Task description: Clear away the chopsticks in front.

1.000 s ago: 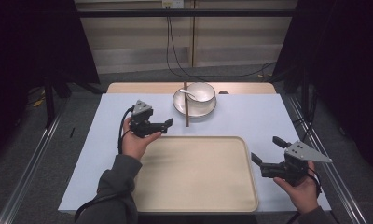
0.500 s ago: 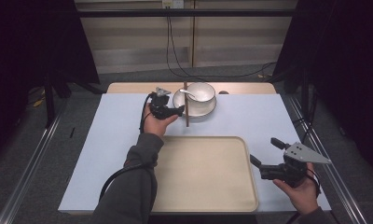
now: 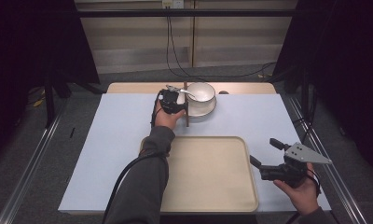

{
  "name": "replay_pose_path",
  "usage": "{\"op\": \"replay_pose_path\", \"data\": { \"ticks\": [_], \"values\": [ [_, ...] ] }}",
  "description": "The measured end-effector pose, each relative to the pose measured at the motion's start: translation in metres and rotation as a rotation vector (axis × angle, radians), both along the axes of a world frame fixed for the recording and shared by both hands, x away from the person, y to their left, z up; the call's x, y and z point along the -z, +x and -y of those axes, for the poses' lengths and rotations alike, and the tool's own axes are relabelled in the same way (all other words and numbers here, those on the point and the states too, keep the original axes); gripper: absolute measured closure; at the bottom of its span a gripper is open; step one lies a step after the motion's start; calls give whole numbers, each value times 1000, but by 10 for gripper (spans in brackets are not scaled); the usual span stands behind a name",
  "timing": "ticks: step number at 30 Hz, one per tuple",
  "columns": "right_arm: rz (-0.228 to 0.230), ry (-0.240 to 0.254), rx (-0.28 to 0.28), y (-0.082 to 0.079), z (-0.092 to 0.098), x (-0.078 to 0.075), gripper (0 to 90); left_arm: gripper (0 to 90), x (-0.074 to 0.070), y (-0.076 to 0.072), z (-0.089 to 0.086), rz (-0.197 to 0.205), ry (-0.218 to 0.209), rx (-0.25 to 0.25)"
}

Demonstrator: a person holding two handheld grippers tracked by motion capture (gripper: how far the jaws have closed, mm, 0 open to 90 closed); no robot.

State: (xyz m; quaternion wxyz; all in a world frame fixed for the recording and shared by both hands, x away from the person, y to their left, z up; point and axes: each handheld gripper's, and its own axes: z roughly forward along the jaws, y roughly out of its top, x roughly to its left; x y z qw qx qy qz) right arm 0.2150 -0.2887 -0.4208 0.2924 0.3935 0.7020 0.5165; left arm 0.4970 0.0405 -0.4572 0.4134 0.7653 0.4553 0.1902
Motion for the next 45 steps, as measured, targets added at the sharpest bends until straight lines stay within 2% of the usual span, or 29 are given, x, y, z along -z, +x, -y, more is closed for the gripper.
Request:
{"op": "replay_pose_path", "data": {
  "ticks": [1, 3, 4, 5, 6, 10, 12, 13, 14, 15, 18, 21, 22, 28, 29, 30, 36, 38, 39, 41, 42, 43, 45],
  "values": [
    [-1, 2, -1, 0, 0, 0, 44, 463, 2, 2, 2, -7, 17, 8],
    [1, 3, -2, 0, 0, 0, 44, 488, 3, 3, 5, -4, 7, -1],
    [1, 3, -2, 0, 0, 0, 44, 488, 4, 3, 6, -10, 30, 4],
    [-1, 3, 1, -1, 0, 0, 44, 495, 4, 3, 7, -7, 23, -8],
    [-1, 4, -2, 0, 1, 0, 44, 501, 3, 4, 6, -14, 38, 2],
    [-3, 6, -5, 0, 1, 0, 44, 508, 1, 4, 4, -11, 33, -10],
    [-4, 3, -14, 0, 1, 0, 44, 512, 1, 5, 4, -5, 17, -29],
    [-4, 1, -15, 0, 0, 0, 44, 522, 0, 5, 2, -13, 49, -22],
    [-4, 1, -15, 0, 0, 0, 44, 522, 1, 6, 3, -18, 49, -28],
    [-7, -1, -11, 0, -1, 0, 44, 521, 2, 6, 4, -22, 30, -40],
    [-6, -3, -14, 0, -1, 0, 44, 531, 3, 7, 4, -24, 46, -25],
    [-9, -3, -18, 1, -1, 1, 44, 553, 3, 8, 5, -30, 63, -45],
    [-11, -1, -18, 1, -1, 1, 44, 558, 3, 8, 4, -30, 49, -57],
    [-11, 5, -20, 1, -1, 1, 44, 567, 7, 9, 4, -33, 79, -62],
    [-10, 5, -21, 1, -1, 1, 44, 582, 8, 10, 4, -36, 72, -53],
    [-8, 0, -22, 1, -1, 1, 44, 585, 8, 10, 4, -41, 83, -53],
    [-11, 5, -19, 1, -1, 1, 44, 653, 9, 11, 7, -56, 71, -91],
    [-11, 4, -21, 1, -1, 1, 44, 680, 9, 12, 6, -70, 87, -87],
    [-11, 5, -21, 1, -1, 1, 44, 701, 9, 12, 7, -73, 74, -106],
    [-12, 6, -19, 1, -1, 1, 44, 734, 9, 12, 6, -78, 91, -109],
    [-13, 3, -22, 2, -1, 1, 44, 765, 9, 12, 8, -75, 69, -127],
    [-13, 3, -22, 2, -1, 1, 44, 765, 8, 12, 7, -85, 82, -126],
    [-15, 8, -21, 1, -1, 1, 44, 811, 8, 12, 6, -87, 73, -148]
  ]
}}
